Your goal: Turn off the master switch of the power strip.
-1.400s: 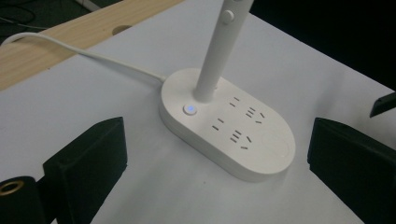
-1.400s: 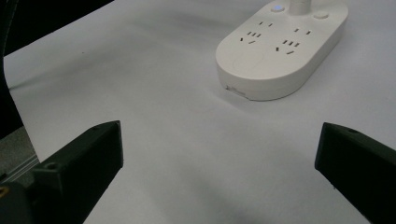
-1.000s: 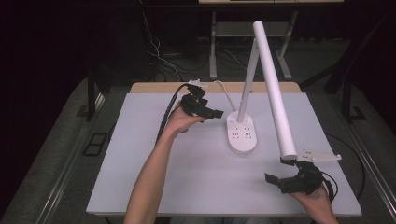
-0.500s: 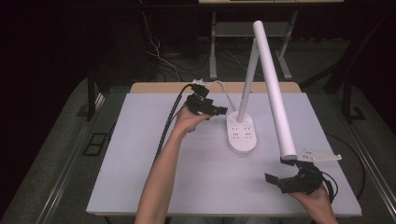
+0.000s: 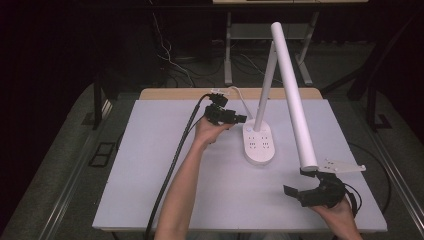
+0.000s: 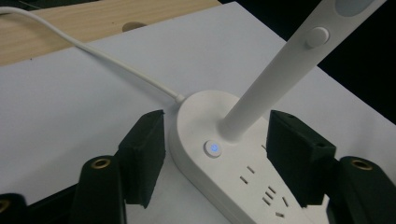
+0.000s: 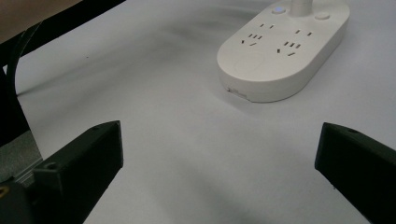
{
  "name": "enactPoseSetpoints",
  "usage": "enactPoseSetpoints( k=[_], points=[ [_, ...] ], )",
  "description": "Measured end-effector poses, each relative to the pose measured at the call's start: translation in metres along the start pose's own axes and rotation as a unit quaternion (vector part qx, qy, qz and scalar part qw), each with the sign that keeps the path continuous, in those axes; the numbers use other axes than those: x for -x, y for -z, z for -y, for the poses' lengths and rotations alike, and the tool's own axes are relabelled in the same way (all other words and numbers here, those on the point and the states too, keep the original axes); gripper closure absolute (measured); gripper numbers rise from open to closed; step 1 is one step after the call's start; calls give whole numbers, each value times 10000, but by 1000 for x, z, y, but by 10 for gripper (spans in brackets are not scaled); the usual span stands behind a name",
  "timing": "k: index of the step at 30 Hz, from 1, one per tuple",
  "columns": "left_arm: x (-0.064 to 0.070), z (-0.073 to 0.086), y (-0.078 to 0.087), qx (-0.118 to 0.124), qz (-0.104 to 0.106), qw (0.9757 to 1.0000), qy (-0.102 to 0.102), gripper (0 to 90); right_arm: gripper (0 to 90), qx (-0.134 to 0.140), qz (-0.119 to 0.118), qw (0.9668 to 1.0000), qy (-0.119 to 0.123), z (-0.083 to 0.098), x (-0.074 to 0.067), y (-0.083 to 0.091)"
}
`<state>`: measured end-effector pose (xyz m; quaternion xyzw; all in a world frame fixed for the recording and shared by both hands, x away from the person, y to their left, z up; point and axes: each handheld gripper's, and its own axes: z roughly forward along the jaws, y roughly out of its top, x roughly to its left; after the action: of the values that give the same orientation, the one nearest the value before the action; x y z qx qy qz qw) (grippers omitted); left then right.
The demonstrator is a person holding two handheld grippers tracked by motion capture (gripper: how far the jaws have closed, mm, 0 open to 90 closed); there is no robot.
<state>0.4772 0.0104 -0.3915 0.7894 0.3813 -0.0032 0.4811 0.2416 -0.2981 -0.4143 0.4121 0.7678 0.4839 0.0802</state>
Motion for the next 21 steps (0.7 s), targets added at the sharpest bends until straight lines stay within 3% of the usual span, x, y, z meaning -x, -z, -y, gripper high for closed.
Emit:
enactPoseSetpoints(
  k=[12,21],
  points=[
    [-3,8,-17,-49,68,9999,109,475,6,-34,-7,10000,36,0,0,-1],
    [-4,12,-27,-104,217,9996,123,606,6,-23,-10,10000,-6,0,0,0]
  ],
)
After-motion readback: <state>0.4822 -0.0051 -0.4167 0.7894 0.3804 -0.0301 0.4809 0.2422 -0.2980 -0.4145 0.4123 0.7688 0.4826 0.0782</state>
